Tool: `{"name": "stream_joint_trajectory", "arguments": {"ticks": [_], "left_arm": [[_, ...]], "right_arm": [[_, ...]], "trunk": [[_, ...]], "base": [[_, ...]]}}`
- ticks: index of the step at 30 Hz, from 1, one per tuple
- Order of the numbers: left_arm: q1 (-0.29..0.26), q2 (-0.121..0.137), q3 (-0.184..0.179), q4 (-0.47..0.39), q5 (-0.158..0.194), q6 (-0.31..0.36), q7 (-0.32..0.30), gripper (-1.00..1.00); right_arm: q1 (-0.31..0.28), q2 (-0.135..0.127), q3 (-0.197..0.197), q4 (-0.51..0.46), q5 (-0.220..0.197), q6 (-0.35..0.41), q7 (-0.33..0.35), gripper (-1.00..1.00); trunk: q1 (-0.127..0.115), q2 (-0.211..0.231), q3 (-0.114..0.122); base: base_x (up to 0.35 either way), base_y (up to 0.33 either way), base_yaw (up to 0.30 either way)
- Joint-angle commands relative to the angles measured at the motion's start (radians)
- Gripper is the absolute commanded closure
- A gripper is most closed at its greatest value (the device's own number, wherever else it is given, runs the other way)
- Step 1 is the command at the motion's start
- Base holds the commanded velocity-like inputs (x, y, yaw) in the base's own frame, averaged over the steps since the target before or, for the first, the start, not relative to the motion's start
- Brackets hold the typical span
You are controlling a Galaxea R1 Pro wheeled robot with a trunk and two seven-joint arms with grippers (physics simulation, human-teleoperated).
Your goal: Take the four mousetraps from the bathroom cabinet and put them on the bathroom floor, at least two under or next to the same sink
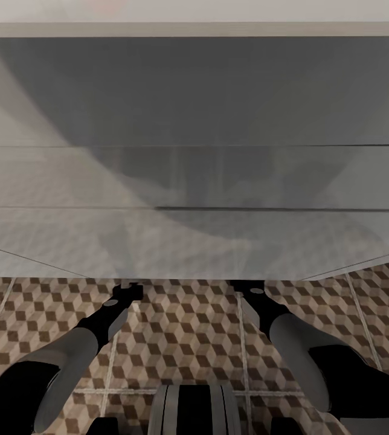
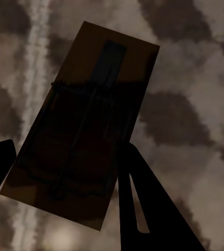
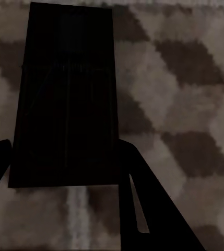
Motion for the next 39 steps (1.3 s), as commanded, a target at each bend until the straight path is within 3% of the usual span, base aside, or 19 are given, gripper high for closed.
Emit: {"name": "stream_joint_trajectory", "arguments": {"ticks": [1,21,39], "left_arm": [[-0.001,0.002,-0.009,0.001,0.01,-0.004,0.005,1.0],[-0.001,0.007,-0.008,0.005,0.011,-0.001,0.005,1.0],[-0.001,0.006,-0.008,0.005,0.011,0.0,0.005,1.0]], "right_arm": [[-0.001,0.001,0.006,0.001,-0.004,-0.001,-0.005,1.0],[-0.001,0.002,0.008,0.0,-0.003,-0.003,-0.006,1.0],[-0.001,-0.001,0.006,0.0,-0.008,0.055,0.008,1.0]], "trunk": [[0.0,0.0,0.0],[0.0,0.0,0.0],[0.0,0.0,0.0]], "base": [[0.0,0.0,0.0],[0.0,0.0,0.0],[0.0,0.0,0.0]]}}
